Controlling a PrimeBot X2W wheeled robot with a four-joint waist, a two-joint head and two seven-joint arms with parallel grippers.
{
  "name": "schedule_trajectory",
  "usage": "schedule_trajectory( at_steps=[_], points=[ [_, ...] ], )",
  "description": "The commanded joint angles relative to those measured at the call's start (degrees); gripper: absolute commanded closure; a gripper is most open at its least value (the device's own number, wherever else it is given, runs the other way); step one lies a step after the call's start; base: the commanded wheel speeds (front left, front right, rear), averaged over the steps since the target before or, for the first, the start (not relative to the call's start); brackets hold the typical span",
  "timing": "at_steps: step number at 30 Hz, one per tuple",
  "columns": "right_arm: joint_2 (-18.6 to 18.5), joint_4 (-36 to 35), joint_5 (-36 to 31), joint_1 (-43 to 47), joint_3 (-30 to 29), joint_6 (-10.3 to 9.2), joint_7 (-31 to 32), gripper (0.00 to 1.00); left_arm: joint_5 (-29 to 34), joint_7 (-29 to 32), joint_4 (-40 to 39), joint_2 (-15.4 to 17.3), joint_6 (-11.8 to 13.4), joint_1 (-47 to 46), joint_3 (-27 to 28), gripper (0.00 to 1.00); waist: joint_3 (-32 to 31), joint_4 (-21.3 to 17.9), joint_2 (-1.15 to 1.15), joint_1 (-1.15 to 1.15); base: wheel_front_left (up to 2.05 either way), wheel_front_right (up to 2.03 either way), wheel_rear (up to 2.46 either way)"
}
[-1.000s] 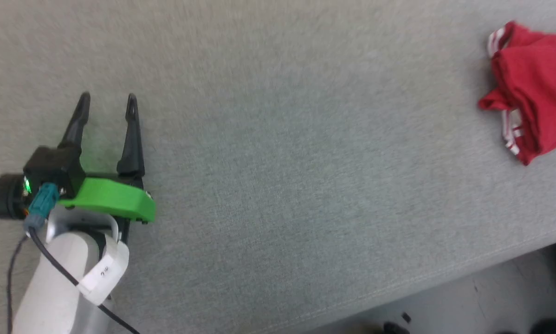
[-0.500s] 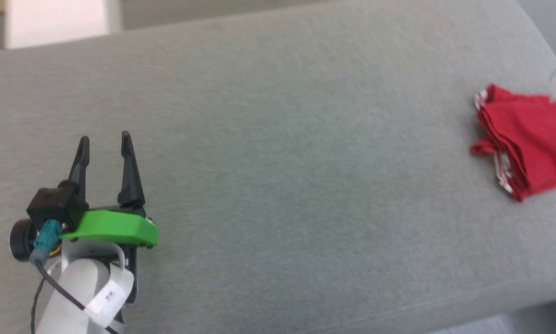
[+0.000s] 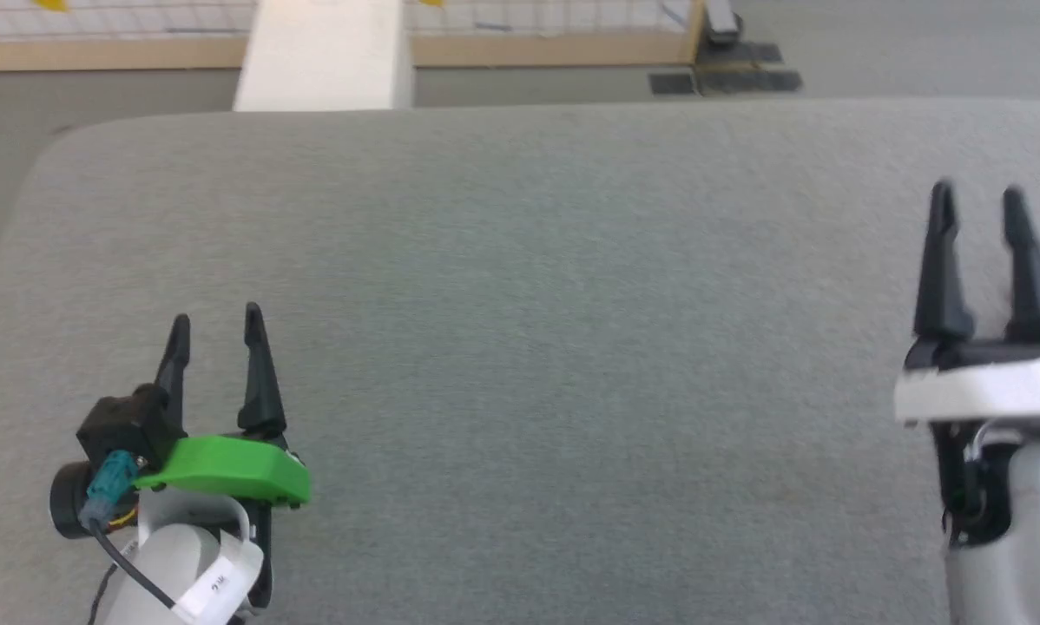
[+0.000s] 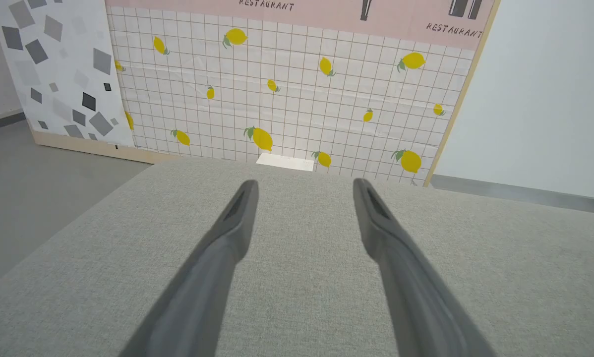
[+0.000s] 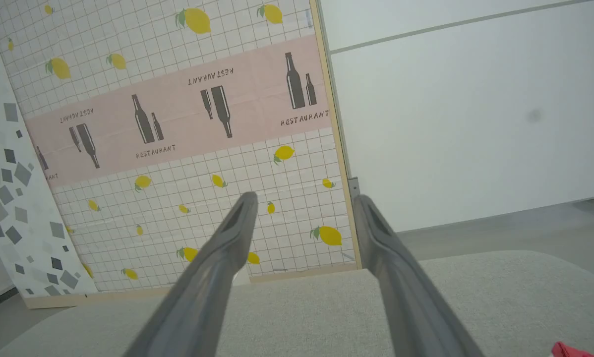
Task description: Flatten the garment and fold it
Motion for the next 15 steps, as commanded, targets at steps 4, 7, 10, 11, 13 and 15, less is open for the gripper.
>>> schedule_trajectory(
  at_steps=[4, 7, 10, 11, 13, 15],
  points=[
    [0.7, 1.2, -1.6, 4.5, 1.1, -0.08, -0.5, 0.0, 0.0, -0.4, 1.1, -0.7, -0.8, 1.3, -0.5, 0.0, -4.2, 5.4, 0.0, 0.01, 0.0, 0.0, 0.0],
    [1.0, 1.9, -2.8, 6.6, 1.5, -0.08, -0.6, 0.0, 0.5, -0.4, 1.4, -0.9, -1.2, 1.6, -1.2, 0.0, -4.4, 6.6, 0.0, 0.01, 0.0, 0.0, 0.0],
    [1.1, 2.3, -4.1, 8.2, 1.8, -0.08, -0.5, 0.0, 0.9, -0.3, 2.0, -0.6, -1.5, 1.8, -2.0, 0.0, -4.5, 7.2, 0.0, 0.01, 0.0, 0.0, 0.0],
    [1.1, 2.4, -4.6, 8.8, 2.0, -0.08, -0.3, 0.0, 1.1, -0.1, 2.2, -0.4, -1.6, 1.8, -2.3, 0.0, -4.5, 7.3, 0.0, 0.01, 0.0, 0.0, 0.0],
    [1.1, 2.7, -5.8, 9.6, 2.1, -0.08, 0.0, 0.0, 1.4, 0.2, 2.6, -0.2, -1.8, 1.8, -2.8, 0.0, -4.5, 7.4, 0.0, 0.01, 0.0, 0.0, 0.0],
    [1.1, 3.0, -7.1, 10.3, 2.0, -0.08, 0.2, 0.0, 1.7, 0.5, 3.1, 0.0, -1.9, 1.8, -3.3, 0.0, -4.6, 7.3, 0.0, 0.01, 0.0, 0.0, 0.0]
  ],
)
